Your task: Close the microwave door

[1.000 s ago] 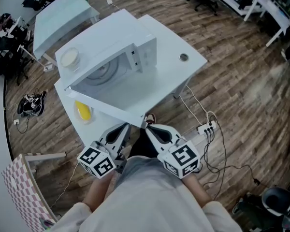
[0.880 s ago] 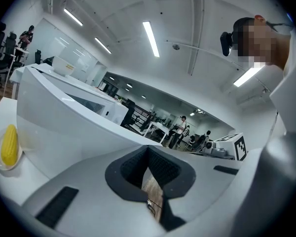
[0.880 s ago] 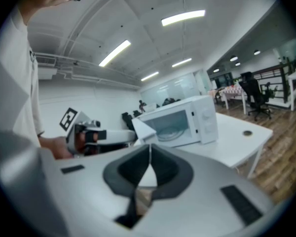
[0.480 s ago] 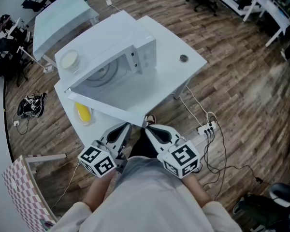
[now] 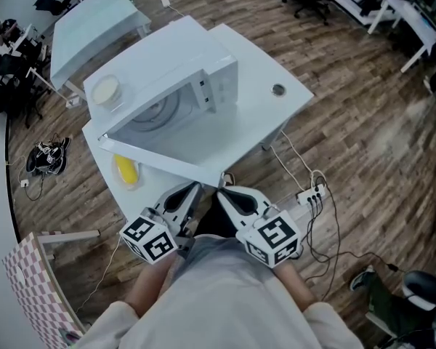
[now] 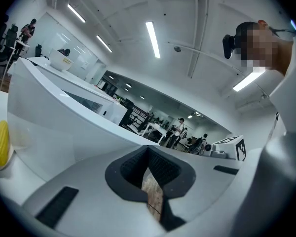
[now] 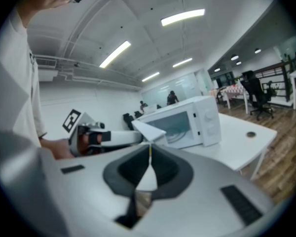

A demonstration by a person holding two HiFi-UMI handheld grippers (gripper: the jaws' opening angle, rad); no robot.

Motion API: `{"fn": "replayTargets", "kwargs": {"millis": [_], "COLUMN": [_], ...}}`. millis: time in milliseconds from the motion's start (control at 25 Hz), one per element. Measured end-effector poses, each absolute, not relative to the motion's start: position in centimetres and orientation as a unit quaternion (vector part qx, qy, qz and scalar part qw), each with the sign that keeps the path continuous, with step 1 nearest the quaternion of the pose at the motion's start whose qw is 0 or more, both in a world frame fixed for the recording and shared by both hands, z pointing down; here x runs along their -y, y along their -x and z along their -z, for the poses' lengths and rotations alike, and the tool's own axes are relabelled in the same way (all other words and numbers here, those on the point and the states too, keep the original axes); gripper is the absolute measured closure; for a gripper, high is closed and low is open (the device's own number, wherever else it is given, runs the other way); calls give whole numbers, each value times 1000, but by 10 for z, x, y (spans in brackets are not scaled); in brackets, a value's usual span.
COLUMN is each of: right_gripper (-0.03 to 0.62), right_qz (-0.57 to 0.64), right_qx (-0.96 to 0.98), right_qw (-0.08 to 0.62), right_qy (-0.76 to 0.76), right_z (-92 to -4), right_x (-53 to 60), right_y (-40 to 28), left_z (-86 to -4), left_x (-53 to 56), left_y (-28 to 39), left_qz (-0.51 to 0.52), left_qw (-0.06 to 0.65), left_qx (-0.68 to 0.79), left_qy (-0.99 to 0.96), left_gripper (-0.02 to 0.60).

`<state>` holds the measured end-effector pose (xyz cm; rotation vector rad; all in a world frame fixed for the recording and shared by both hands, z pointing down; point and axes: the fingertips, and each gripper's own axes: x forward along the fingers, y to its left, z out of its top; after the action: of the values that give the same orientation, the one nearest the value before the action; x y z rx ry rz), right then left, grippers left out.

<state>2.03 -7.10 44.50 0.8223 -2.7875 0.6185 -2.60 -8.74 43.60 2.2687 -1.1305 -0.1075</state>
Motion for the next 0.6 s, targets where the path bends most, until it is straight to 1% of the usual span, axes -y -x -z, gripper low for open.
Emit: {"fn": "replayTargets", "kwargs": {"millis": [600], "right_gripper": [569], "right_qz": [-215], "right_qx": [935], "right_qw": [85], "right_qy": [-268], "right_z": [-449], "right_x": [84], "right_y": [-16], "left_z": [-438], "left_x": [102], "left_y": [27], "left_qz": [50], "left_qw": [312], "left_qx": [421], "left_qy": [-850], "left_gripper": [568]}}
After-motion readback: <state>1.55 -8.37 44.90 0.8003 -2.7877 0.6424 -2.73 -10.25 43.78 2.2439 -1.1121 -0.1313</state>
